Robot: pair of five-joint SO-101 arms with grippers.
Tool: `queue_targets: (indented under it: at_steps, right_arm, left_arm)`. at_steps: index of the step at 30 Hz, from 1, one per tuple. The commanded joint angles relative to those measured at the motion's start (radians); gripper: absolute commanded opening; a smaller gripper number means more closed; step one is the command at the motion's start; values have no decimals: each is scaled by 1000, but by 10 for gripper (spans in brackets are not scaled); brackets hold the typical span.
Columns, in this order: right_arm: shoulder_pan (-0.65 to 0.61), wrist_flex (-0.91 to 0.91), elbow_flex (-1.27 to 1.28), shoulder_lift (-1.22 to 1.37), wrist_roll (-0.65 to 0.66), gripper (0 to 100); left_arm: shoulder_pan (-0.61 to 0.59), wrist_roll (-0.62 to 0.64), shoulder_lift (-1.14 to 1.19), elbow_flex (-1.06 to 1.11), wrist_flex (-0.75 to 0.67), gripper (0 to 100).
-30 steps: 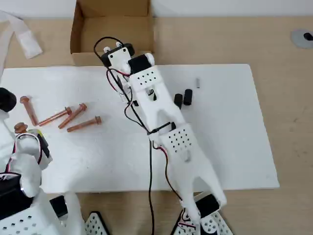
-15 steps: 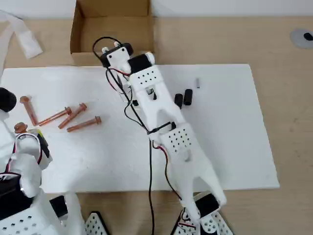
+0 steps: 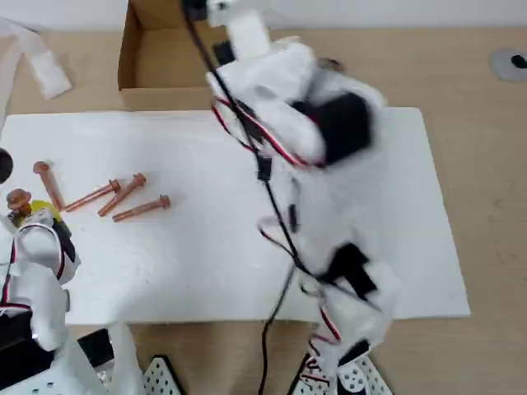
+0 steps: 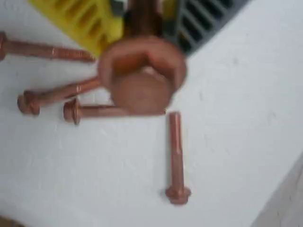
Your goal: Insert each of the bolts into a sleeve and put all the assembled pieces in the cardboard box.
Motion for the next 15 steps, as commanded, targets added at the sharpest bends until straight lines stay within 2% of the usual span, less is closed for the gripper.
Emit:
queue_targets:
  at_steps: [1, 8, 12, 15]
  right_arm:
    - [1, 20, 166, -257, 9, 9]
    - [-1, 17, 822, -742, 3, 9]
    - [-1, 11, 1113, -997, 3, 9]
    - [-1, -21, 1308, -1155, 3, 9]
  left_arm:
    - [12, 3, -5, -55, -40, 9]
    - [14, 5, 2, -55, -75, 9]
    - [20, 37, 2, -28, -126, 9]
    - [89, 92, 2, 29, -203, 9]
